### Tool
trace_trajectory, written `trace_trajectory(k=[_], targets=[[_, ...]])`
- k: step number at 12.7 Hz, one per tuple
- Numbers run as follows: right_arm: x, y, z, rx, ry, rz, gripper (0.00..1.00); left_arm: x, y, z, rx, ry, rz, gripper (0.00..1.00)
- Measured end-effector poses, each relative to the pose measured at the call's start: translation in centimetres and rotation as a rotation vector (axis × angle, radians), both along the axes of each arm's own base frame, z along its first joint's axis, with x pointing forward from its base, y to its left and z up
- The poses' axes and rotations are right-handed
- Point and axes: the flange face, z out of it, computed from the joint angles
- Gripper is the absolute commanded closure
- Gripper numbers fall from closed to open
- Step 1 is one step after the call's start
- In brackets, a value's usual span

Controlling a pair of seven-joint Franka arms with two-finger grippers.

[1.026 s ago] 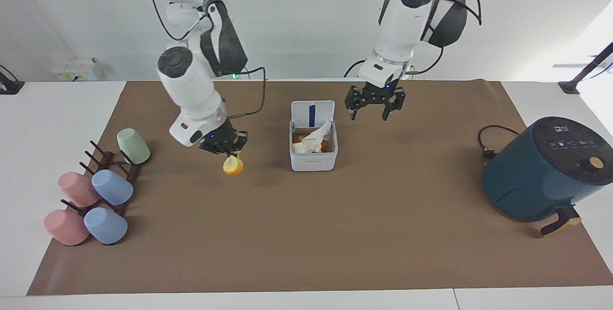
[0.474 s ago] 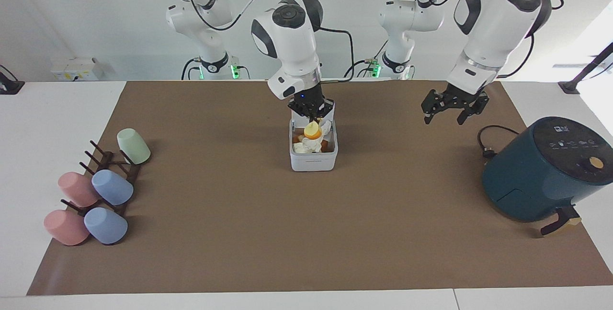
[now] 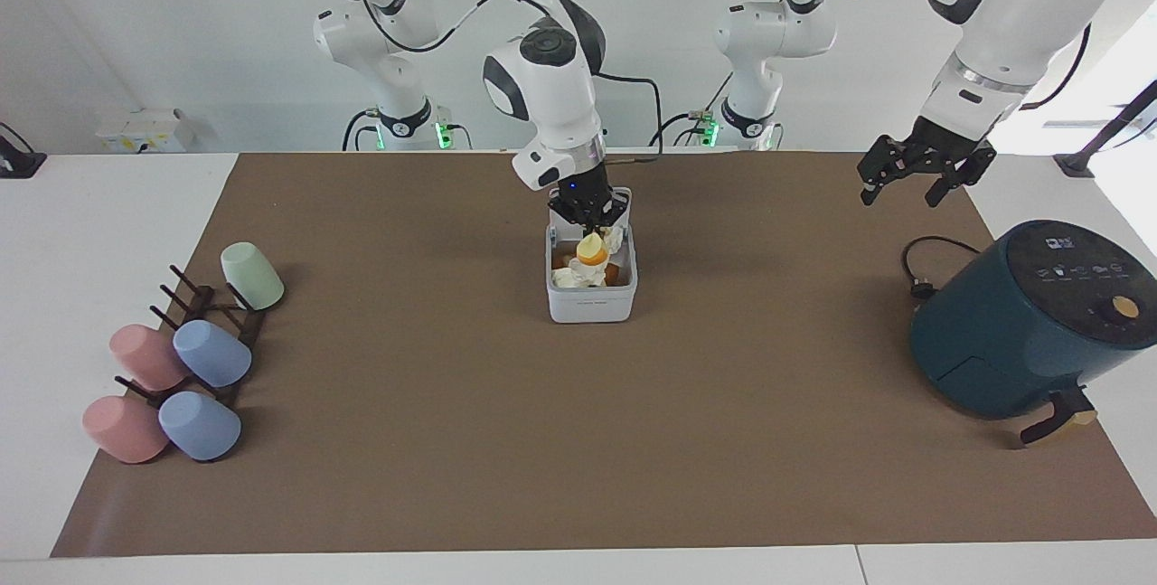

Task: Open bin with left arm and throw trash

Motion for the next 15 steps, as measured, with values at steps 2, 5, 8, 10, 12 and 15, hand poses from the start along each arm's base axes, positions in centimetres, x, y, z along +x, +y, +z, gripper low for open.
trace_trajectory(k=[2, 5, 8, 10, 12, 15], targets=[[0.3, -0.1, 0.7, 0.005, -0.008, -0.004, 0.00, -0.3, 1.0, 1.4, 0.013, 0.010, -0.001, 0.00], [1.8, -0.7, 3.6, 0.004, -0.001, -0.020, 0.00, -0.9, 1.4, 3.2, 0.016, 0.020, -0.001, 0.00], [2.4, -1.1, 4.1, -0.001, 0.009, -0.029, 0.00, -1.0, 1.4, 2.7, 0.017, 0.043, 0.001, 0.00], [2.8, -1.4, 3.9, -0.009, 0.006, -0.028, 0.00, -1.2, 1.4, 2.2, 0.017, 0.054, 0.001, 0.00], [4.4, -3.3, 5.5, -0.051, -0.028, 0.028, 0.00, -1.3, 1.4, 2.3, 0.017, 0.053, 0.004, 0.00], [8.4, -10.9, 10.1, -0.130, -0.014, 0.151, 0.00, -1.4, 2.0, 2.5, 0.016, 0.050, 0.014, 0.00]])
